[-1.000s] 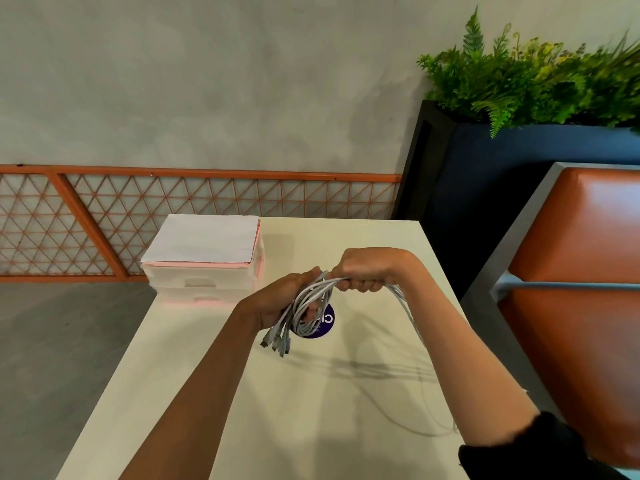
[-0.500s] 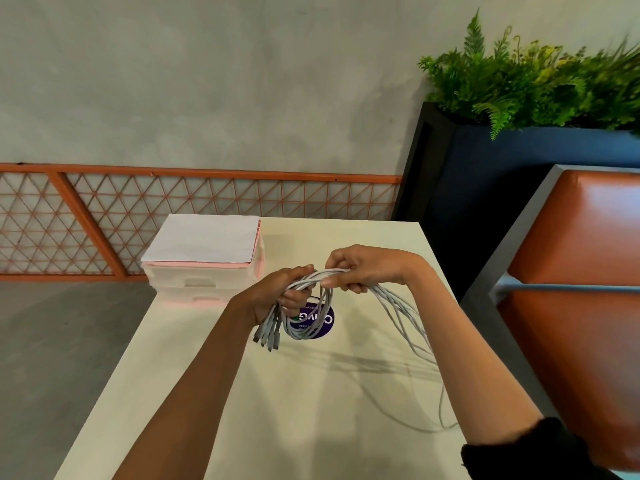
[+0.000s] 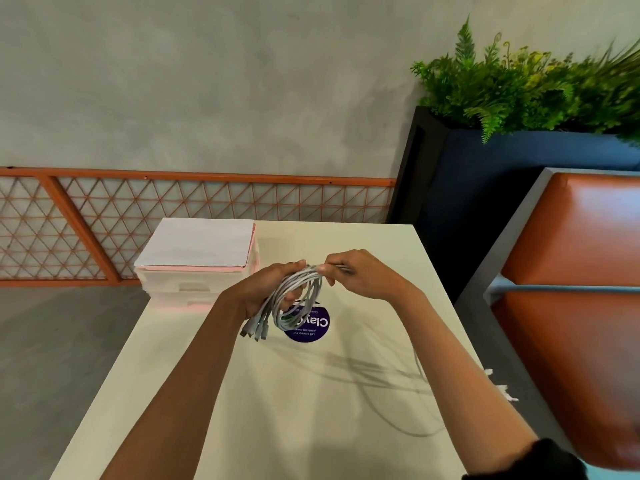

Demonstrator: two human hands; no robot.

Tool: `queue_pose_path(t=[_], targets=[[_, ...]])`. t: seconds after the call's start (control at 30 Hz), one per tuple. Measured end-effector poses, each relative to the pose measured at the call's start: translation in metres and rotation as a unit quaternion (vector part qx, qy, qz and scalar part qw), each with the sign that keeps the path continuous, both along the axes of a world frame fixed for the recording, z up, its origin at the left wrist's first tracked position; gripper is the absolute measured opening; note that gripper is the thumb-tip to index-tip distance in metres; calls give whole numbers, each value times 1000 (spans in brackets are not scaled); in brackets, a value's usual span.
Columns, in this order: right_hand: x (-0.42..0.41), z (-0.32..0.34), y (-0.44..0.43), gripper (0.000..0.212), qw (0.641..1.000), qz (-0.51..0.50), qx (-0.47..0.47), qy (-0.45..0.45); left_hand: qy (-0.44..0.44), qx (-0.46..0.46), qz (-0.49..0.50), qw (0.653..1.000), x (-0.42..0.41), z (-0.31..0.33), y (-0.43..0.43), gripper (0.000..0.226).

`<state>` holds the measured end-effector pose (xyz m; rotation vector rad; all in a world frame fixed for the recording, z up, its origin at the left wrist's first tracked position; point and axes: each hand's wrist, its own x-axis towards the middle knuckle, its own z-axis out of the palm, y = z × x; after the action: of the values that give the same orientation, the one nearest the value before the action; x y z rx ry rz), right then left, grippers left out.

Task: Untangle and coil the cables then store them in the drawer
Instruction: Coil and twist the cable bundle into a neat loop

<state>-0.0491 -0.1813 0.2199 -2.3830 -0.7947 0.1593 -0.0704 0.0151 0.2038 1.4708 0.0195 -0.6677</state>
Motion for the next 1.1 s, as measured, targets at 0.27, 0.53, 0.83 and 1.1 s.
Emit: queue_pose_path(t=[0.27,0.53,0.83,1.1], targets=[[3,19,14,43,998,35,-43,-2,10,-13,-31,999,-3,2,-2,45],[6,28,22,44,996,50,-75,3,23,-28,-30,999,0,0,1,42],[8,22,14,43,997,-36,38,52,94,-180,-124,971,2,-7,10,49],[-1,29,16,66,969,33,20,245,97,-266,-178,942,3,-3,20,42]])
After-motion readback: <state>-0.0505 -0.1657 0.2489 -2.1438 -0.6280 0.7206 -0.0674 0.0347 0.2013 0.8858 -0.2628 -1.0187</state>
